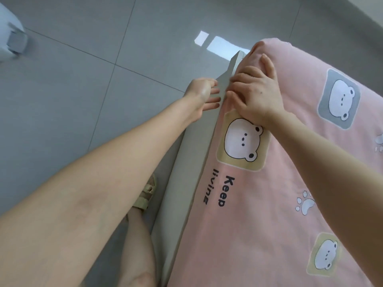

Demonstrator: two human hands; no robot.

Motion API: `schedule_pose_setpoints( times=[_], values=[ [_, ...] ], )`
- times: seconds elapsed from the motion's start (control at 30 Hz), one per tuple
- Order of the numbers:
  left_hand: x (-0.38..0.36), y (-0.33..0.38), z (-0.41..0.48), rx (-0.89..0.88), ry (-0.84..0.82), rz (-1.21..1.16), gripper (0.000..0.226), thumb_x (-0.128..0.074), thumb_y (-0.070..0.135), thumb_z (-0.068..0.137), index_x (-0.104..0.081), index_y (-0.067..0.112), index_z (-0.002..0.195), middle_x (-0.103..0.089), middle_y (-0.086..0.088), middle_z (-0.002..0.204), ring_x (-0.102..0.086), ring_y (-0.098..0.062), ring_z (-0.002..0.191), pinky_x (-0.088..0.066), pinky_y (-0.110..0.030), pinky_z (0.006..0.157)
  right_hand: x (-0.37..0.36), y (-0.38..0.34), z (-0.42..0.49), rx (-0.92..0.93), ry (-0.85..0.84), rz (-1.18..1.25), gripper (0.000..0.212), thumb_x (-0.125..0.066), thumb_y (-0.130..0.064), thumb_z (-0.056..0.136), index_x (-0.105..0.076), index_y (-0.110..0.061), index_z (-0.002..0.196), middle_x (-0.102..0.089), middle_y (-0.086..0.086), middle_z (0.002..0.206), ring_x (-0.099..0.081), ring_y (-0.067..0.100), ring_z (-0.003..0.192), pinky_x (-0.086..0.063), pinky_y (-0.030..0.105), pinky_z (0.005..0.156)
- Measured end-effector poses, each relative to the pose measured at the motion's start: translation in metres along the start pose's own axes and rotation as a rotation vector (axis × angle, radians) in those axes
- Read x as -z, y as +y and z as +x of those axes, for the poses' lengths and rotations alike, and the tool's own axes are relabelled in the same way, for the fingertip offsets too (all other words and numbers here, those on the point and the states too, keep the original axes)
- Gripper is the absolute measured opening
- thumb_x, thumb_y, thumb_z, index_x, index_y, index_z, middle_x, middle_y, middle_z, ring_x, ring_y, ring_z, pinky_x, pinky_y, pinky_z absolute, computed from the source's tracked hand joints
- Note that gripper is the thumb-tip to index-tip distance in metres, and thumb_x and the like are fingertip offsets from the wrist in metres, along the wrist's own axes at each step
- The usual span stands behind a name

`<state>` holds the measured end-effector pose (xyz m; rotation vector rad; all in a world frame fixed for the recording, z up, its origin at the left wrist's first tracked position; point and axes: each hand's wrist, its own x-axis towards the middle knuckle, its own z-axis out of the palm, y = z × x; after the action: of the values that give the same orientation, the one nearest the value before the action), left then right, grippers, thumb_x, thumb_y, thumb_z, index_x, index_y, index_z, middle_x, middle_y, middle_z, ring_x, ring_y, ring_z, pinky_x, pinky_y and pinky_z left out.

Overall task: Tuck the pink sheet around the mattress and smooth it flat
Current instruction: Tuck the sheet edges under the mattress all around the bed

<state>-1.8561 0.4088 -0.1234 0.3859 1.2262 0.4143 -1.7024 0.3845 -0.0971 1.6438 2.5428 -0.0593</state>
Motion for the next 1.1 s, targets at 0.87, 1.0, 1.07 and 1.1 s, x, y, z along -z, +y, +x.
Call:
schedule_pose_setpoints(
  times=[0.87,1.0,1.07,1.1],
  values=[
    [0.032,-0.176,-0.321,-0.120,-0.272,0.860,0.018,-0.039,0.009,0.093,-0.056,0.012,0.093,-0.058,-0.009,0.095,-0.052,-0.016,0.068,-0.044,-0.026,0.062,0.149,-0.334,-0.387,-1.561,0.403,1.159,0.020,-0.053,-0.011,0.089,-0.069,-0.003,0.081,-0.068,0.010,0.071,-0.063,0.017,0.063,-0.051,0.028,0.061],
    [0.020,-0.221,-0.389,-0.172,-0.375,1.029,0.019,-0.041,0.008,0.090,-0.060,0.011,0.092,-0.061,-0.008,0.091,-0.053,-0.022,0.075,-0.045,-0.028,0.068,0.183,-0.387,-0.479,-1.691,0.418,1.090,0.022,-0.056,-0.011,0.086,-0.065,-0.004,0.067,-0.065,0.007,0.061,-0.056,0.013,0.050,-0.045,0.026,0.048],
    [0.021,-0.245,-0.421,-0.214,-0.407,1.112,0.020,-0.042,0.008,0.089,-0.061,0.012,0.089,-0.063,-0.008,0.089,-0.055,-0.023,0.077,-0.046,-0.031,0.073,0.196,-0.418,-0.521,-1.762,0.431,1.088,0.021,-0.058,-0.011,0.084,-0.062,-0.008,0.063,-0.062,0.006,0.056,-0.052,0.014,0.047,-0.041,0.025,0.045],
    [0.023,-0.257,-0.438,-0.243,-0.418,1.155,0.020,-0.042,0.008,0.088,-0.061,0.013,0.087,-0.063,-0.008,0.090,-0.056,-0.023,0.078,-0.046,-0.031,0.075,0.202,-0.434,-0.542,-1.787,0.436,1.085,0.021,-0.058,-0.010,0.082,-0.061,-0.008,0.062,-0.061,0.006,0.055,-0.051,0.015,0.046,-0.039,0.024,0.044]
  ],
)
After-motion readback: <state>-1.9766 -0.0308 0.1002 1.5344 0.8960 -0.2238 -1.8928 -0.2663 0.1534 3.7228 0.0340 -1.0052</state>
